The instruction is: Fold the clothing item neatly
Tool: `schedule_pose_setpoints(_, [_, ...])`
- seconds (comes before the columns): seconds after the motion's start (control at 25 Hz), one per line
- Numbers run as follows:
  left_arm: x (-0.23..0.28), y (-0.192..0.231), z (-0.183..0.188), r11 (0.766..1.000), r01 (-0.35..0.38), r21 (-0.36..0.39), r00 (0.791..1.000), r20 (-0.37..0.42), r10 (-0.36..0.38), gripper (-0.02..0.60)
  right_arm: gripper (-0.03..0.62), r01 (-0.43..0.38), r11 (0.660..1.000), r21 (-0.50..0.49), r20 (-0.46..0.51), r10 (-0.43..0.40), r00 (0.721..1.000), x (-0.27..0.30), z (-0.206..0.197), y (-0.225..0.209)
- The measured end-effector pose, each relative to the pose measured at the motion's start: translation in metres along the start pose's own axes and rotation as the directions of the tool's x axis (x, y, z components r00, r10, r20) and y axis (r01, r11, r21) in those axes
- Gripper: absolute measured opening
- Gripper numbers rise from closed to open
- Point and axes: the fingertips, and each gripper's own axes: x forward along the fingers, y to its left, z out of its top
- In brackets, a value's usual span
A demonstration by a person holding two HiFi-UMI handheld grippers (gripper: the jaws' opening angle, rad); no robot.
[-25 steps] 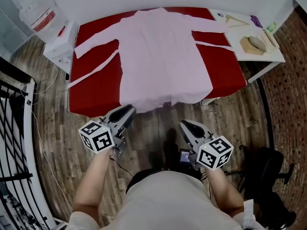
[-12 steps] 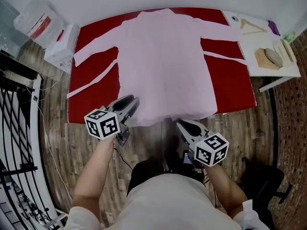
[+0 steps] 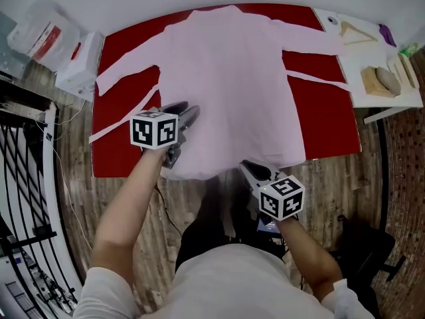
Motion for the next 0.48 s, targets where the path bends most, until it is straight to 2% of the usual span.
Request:
schedule_pose_setpoints(0.08, [0.018,0.016,0.013,0.996,-0.012,0.085,0.999,-0.039,0.016,0.152,0.014,0.024,1.0,0.007,-0.001,-0.024,1.0,0.013,0.0,-0.006])
schedule_pose_setpoints(0.16, [0.036,0.029,0.023,0.973,0.008,0.232,0.996,-0.092,0.013,0.16,0.014,0.046,0.999,0.005,-0.011,-0.046,0.999,0.024,0.0,-0.01])
schedule_pose_setpoints(0.2, [0.045,0.034,0.028,0.947,0.032,0.32,0.992,-0.126,0.009,0.16,0.014,0.055,0.998,0.007,-0.017,-0.055,0.998,0.03,-0.001,-0.011])
schedule_pose_setpoints(0.28, [0.063,0.043,0.036,0.873,0.091,0.479,0.98,-0.198,0.006,0.16,0.014,0.076,0.997,0.017,-0.033,-0.076,0.997,0.038,-0.003,-0.015])
schedule_pose_setpoints(0.32, [0.071,0.047,0.039,0.836,0.118,0.535,0.973,-0.229,0.009,0.16,0.015,0.091,0.996,0.022,-0.04,-0.09,0.995,0.043,-0.004,-0.018])
schedule_pose_setpoints(0.36, [0.08,0.051,0.041,0.809,0.14,0.571,0.966,-0.256,0.014,0.16,0.017,0.108,0.994,0.025,-0.046,-0.107,0.993,0.047,-0.005,-0.022])
schedule_pose_setpoints(0.4, [0.089,0.056,0.044,0.795,0.156,0.586,0.96,-0.278,0.016,0.16,0.025,0.127,0.992,0.028,-0.049,-0.125,0.991,0.052,-0.005,-0.026])
schedule_pose_setpoints(0.44, [0.098,0.06,0.046,0.795,0.167,0.582,0.956,-0.294,0.015,0.161,0.044,0.144,0.989,0.032,-0.05,-0.142,0.989,0.058,-0.004,-0.029])
schedule_pose_setpoints(0.48, [0.108,0.064,0.049,0.809,0.172,0.562,0.952,-0.305,0.009,0.164,0.07,0.159,0.986,0.038,-0.051,-0.157,0.986,0.064,-0.003,-0.032])
